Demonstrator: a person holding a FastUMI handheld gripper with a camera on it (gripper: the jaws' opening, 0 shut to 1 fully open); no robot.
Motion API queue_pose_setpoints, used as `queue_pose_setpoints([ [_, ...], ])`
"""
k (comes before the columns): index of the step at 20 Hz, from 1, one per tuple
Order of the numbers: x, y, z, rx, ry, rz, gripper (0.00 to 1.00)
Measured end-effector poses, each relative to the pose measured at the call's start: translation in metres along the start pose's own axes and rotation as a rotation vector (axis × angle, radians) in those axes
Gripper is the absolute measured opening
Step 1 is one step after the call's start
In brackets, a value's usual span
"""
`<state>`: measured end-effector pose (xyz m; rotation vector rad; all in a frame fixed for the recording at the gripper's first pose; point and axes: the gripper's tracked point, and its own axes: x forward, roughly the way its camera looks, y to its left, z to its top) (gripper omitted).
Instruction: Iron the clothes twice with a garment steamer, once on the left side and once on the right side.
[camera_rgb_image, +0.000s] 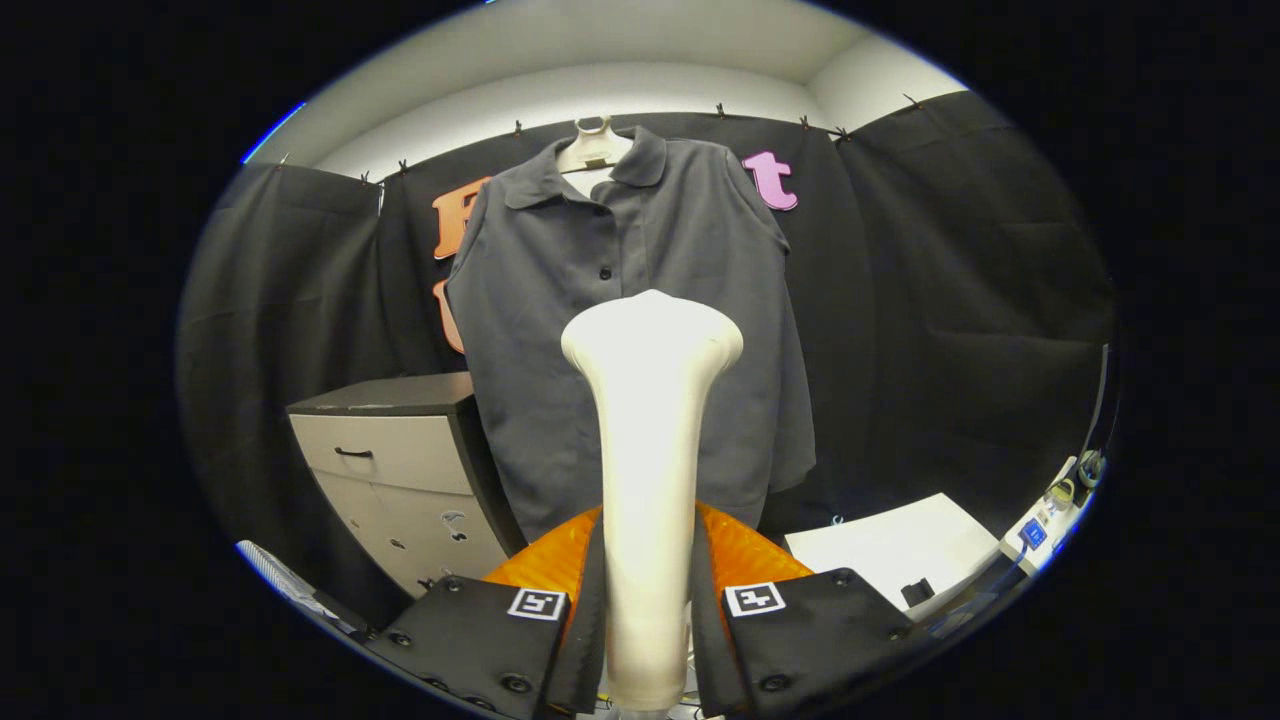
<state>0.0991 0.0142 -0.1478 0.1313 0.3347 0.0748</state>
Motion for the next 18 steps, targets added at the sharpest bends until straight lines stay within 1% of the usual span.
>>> queue_pose_setpoints([
  [5,-0.014,0.018,0.023,-0.003,-0.060,0.012,0.44],
  [9,-0.024,0.034,0.041,-0.001,-0.105,0.038,0.44],
  [14,-0.034,0.044,0.062,0.001,-0.157,0.053,0.44],
  [18,-0.039,0.046,0.069,-0.008,-0.176,0.056,0.44],
])
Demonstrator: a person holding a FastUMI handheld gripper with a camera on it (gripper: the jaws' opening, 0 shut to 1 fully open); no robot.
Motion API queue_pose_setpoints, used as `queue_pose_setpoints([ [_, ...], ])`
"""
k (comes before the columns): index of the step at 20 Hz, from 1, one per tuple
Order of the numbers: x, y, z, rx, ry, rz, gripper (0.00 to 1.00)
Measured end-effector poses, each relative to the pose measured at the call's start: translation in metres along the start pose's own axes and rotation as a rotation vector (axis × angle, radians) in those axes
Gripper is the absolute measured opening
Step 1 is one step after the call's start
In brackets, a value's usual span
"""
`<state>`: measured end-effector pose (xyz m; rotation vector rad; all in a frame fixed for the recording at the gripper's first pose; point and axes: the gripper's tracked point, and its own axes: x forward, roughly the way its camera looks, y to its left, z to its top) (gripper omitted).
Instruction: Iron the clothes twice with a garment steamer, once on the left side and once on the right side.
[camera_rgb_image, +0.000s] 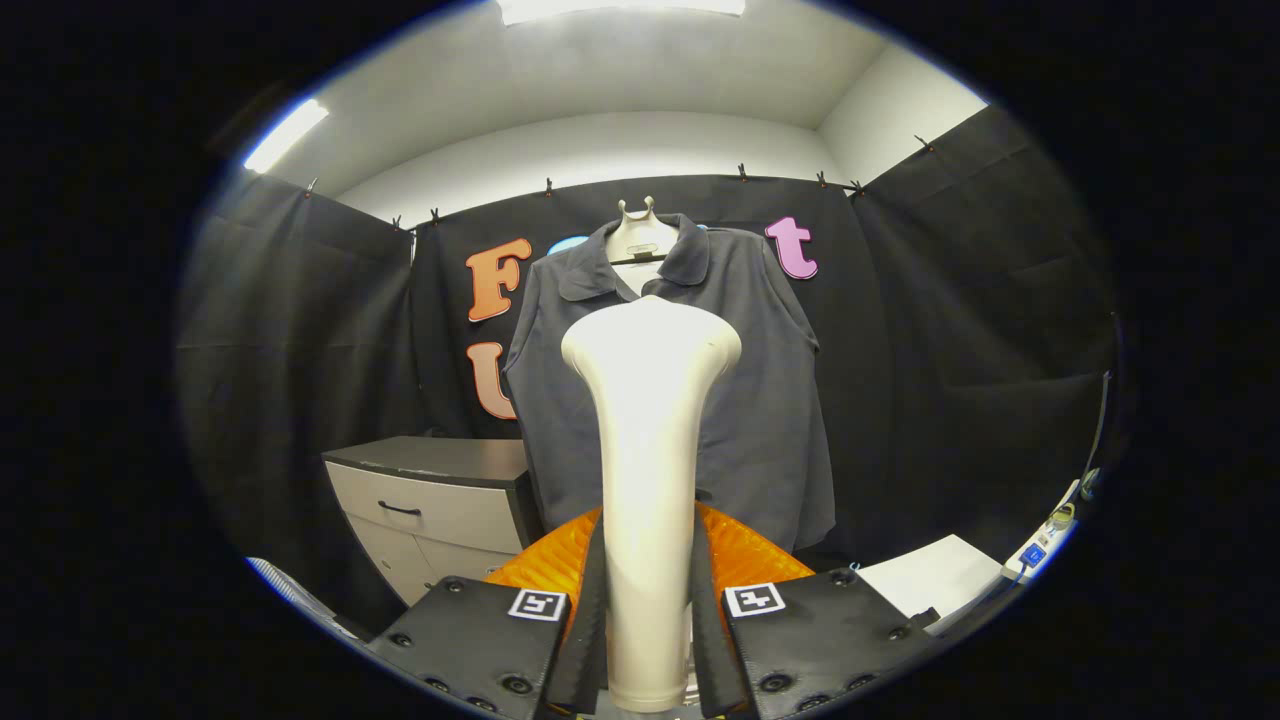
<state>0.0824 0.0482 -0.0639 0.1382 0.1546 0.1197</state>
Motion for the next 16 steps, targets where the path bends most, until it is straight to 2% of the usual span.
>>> queue_pose_setpoints([
  [16,-0.011,0.005,0.023,0.000,-0.060,0.018,0.44],
])
